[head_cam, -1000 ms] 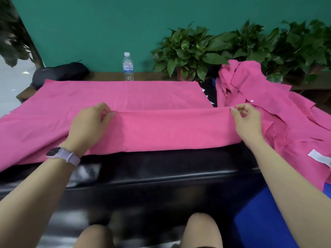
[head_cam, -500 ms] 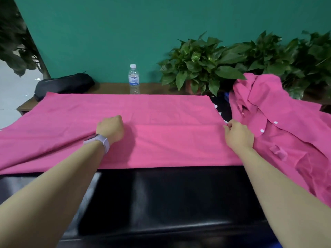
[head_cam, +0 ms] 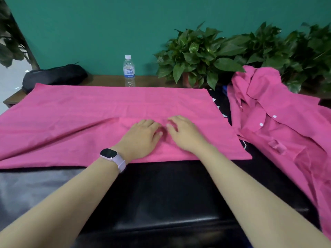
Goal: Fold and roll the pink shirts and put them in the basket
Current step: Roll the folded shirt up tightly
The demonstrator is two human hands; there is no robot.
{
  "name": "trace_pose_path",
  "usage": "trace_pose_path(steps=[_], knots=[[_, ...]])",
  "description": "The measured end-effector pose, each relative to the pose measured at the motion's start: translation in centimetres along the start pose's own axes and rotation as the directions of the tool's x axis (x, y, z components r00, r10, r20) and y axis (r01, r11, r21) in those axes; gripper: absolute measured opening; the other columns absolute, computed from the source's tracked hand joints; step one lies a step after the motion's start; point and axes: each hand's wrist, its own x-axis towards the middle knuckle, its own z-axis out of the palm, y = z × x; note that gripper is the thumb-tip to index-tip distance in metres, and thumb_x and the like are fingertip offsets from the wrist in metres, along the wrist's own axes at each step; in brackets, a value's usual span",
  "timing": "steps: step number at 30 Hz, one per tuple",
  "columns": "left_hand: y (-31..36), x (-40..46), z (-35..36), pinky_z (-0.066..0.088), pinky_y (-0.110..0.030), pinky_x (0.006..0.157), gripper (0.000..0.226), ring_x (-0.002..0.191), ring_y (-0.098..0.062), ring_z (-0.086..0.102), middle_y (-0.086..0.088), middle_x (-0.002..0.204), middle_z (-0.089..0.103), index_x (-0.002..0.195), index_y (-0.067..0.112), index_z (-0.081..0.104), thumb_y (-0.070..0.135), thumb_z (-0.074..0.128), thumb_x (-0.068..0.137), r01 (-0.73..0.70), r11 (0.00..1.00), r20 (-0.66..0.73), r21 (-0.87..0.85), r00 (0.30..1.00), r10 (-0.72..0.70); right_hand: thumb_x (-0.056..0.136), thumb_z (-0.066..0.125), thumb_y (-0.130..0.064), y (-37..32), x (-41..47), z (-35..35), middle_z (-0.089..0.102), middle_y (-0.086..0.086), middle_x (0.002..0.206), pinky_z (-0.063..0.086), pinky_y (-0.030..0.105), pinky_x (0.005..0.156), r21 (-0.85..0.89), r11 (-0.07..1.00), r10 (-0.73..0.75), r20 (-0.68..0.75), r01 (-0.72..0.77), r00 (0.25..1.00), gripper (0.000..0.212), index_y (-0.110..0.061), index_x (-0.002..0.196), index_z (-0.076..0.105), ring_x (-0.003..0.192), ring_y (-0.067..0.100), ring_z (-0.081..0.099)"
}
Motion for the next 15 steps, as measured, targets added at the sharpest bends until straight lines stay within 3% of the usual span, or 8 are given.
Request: trace_pose_path(steps=[3, 6, 10, 15], knots=[[0.4, -0.8, 0.8, 0.018, -0.035, 0.122, 0.054, 0.146, -0.018, 0.029, 0.002, 0.16, 0.033, 0.154, 0.021, 0.036, 0.042, 0.04, 0.104, 0.033, 0.999, 0.071, -0.043, 0.997, -0.03, 0.107, 0.023, -0.048, -1.7, -0.4, 2.8, 0.023, -0.006, 0.167, 0.009, 0.038, 0.126, -0.102, 0.993, -0.044, 0.156, 0.06, 0.987, 0.057, -0.028, 0.16, 0.026, 0.154, 0.014, 0.017], [-2.4, -2.2, 0.1, 0.005, -0.036, 0.125, 0.066, 0.154, -0.011, 0.008, 0.012, 0.167, 0.011, 0.158, 0.038, 0.02, 0.066, 0.028, 0.099, 0.163, 0.987, 0.159, -0.005, 0.974, -0.16, 0.1, 0.011, -0.069, 2.9, -0.6, 1.0, 0.004, -0.009, 0.169, -0.001, 0.037, 0.125, -0.203, 0.979, 0.049, 0.193, -0.009, 0.98, 0.071, -0.034, 0.162, 0.012, 0.156, 0.013, 0.001], [-5.6, -3.7, -0.9, -0.001, -0.036, 0.125, 0.076, 0.154, -0.01, 0.001, 0.01, 0.168, 0.005, 0.159, 0.038, 0.013, 0.075, 0.02, 0.094, 0.334, 0.94, 0.151, 0.07, 0.928, -0.341, 0.099, 0.009, -0.07, 10.8, -1.0, -2.7, 0.001, -0.004, 0.17, 0.0, 0.041, 0.126, -0.29, 0.915, 0.32, 0.093, -0.282, 0.943, 0.076, -0.028, 0.162, 0.008, 0.156, 0.017, -0.001], [-4.9, -4.1, -0.8, -0.001, -0.038, 0.125, 0.078, 0.155, -0.012, -0.001, 0.007, 0.168, 0.002, 0.16, 0.035, 0.009, 0.074, 0.018, 0.094, 0.356, 0.927, 0.166, 0.116, 0.914, -0.371, 0.1, 0.008, -0.066, 11.2, -1.8, -3.3, -0.001, -0.001, 0.17, -0.004, 0.043, 0.125, -0.34, 0.881, 0.371, 0.07, -0.328, 0.926, 0.076, -0.023, 0.163, 0.005, 0.156, 0.016, -0.004]])
